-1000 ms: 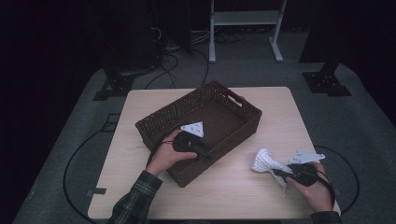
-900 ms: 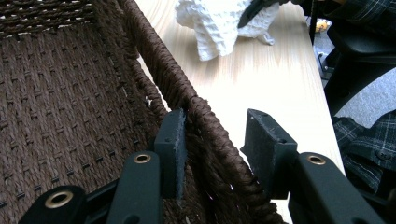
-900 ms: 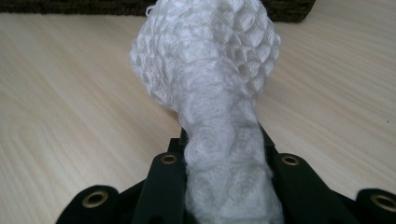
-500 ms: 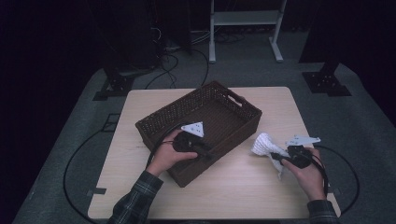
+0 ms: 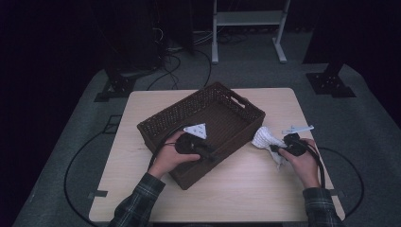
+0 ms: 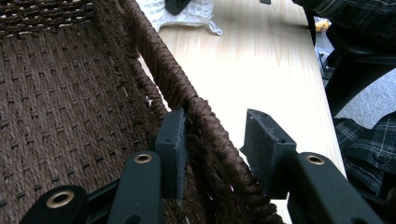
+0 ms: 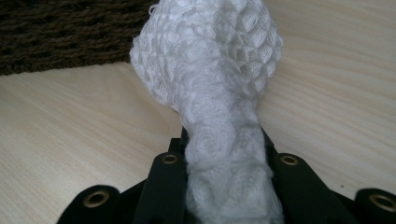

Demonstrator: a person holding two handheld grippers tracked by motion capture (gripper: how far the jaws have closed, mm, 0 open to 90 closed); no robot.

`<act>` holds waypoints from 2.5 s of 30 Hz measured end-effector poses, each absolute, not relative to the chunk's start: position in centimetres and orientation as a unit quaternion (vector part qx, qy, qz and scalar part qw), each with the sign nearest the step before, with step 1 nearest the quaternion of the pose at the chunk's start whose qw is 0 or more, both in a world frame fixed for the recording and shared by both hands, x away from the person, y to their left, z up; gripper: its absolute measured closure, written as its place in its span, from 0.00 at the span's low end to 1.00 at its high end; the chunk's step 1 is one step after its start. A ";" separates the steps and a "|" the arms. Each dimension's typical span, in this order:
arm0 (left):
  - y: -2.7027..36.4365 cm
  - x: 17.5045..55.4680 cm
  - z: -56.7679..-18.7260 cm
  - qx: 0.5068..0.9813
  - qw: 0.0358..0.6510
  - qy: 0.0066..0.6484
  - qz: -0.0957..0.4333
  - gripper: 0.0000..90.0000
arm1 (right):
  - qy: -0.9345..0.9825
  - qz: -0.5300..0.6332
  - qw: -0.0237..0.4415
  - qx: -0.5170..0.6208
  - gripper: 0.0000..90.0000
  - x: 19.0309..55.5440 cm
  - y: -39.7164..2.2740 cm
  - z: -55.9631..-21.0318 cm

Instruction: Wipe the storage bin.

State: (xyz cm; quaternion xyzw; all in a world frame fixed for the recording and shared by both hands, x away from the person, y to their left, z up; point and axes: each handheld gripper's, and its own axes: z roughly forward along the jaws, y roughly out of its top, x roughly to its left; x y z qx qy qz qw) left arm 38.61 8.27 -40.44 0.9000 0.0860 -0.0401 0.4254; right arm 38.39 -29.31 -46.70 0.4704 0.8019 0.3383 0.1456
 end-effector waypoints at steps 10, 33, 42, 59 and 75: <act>8.2 38.6 -40.4 0.900 0.425 0.084 -0.040 0.65 | 0.807 0.329 0.138 0.471 0.82 39.7 -28.5 -47.4; 8.3 38.6 -40.4 0.900 0.425 0.085 -0.040 0.65 | 0.793 0.389 0.160 0.441 0.83 39.2 -28.4 -45.7; 8.2 38.6 -40.4 0.900 0.425 0.084 -0.038 0.65 | 0.783 0.412 0.169 0.434 0.83 38.7 -28.5 -44.5; 8.2 38.5 -40.4 0.901 0.424 0.087 -0.037 0.65 | 0.778 0.436 0.181 0.415 0.83 37.7 -28.2 -42.6; 8.2 38.5 -40.4 0.901 0.424 0.086 -0.037 0.65 | 0.796 0.400 0.155 0.428 0.83 38.6 -27.9 -44.9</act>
